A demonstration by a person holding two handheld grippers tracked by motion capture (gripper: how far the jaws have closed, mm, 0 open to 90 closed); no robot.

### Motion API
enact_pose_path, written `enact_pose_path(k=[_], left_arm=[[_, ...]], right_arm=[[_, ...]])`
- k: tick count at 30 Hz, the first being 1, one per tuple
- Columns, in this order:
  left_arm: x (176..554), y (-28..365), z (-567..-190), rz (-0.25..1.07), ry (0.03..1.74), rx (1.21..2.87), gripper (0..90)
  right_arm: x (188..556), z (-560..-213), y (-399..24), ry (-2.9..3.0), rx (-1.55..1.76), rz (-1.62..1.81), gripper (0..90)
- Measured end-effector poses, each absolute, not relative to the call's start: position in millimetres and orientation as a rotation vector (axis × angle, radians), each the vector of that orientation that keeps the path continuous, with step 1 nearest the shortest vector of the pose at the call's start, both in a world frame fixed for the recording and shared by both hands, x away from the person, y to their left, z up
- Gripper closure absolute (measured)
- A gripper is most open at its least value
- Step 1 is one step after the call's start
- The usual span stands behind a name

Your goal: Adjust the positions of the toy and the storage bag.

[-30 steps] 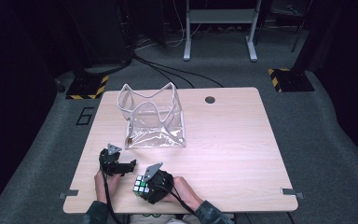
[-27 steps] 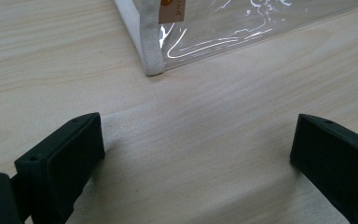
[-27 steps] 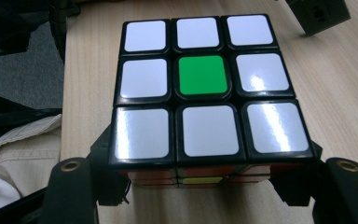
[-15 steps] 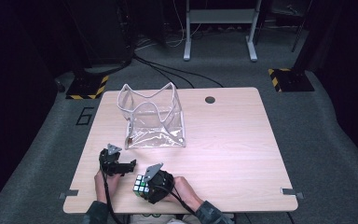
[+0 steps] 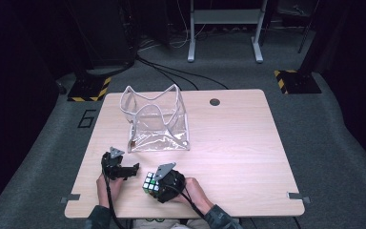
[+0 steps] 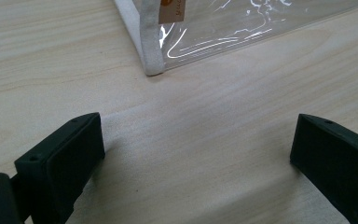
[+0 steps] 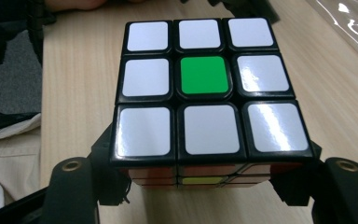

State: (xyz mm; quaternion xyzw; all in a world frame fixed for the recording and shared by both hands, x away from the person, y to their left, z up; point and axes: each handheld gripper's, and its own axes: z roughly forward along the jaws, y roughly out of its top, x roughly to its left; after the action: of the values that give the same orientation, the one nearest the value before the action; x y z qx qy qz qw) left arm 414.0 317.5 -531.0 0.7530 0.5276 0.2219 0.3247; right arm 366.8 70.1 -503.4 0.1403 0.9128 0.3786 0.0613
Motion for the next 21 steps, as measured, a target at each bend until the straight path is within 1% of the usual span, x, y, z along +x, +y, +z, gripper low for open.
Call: enact_pose_path(k=[15,21], left_arm=[[414.0,317.5,-531.0,0.582,1.383,1.975,2.6],[414.1,317.7,-531.0,0.585,1.381,1.977,2.6]], right_arm=[[378.3,-497.2,38.0,2.684,0.561,1.140,33.2],[386.2,-492.3,17.6,2.632,0.638,1.135,33.2]])
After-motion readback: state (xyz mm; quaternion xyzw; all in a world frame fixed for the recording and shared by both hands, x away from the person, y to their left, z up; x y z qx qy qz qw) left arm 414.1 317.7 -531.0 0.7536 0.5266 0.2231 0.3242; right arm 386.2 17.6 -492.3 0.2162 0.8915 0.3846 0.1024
